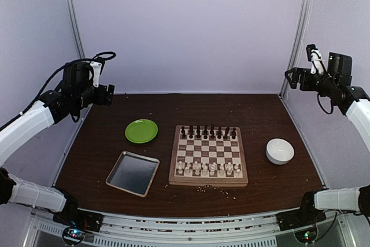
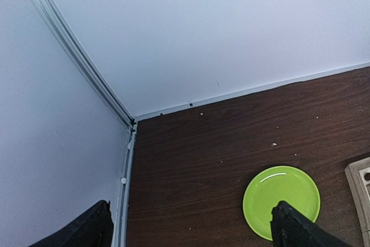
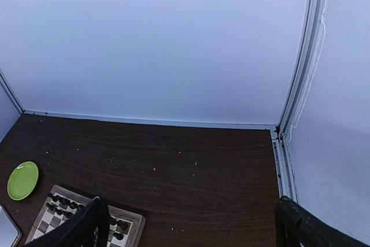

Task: Set up the chess pieces on the board
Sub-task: Reset both arms

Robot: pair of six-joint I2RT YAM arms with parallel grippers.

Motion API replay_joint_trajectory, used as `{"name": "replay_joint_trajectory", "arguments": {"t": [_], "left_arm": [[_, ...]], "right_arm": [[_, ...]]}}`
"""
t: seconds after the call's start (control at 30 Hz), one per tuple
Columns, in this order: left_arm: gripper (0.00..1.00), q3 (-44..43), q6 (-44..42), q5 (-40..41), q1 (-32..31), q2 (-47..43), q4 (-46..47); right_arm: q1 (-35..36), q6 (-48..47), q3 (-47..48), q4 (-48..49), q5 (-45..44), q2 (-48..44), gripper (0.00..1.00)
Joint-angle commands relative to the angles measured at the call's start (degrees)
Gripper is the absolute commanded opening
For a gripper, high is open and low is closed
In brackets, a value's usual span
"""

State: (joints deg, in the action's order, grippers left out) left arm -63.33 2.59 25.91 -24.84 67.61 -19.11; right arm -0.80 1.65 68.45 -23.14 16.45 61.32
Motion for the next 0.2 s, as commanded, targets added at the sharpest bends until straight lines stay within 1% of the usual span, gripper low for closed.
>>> {"name": "replay_joint_trajectory", "arguments": {"t": [0.0, 0.17], "left_arm": [[0.98, -1.73, -0.12, -0.74, 0.25, 0.41, 2.42], [0.98, -1.73, -0.13, -1.14, 0.23, 0.58, 2.34]], "right_arm": [[-0.52, -0.24, -0.96, 1.42, 1.57, -0.15, 0.99], [-0.61, -0.11, -1.08, 1.72, 3.66, -0.13, 1.0]]}}
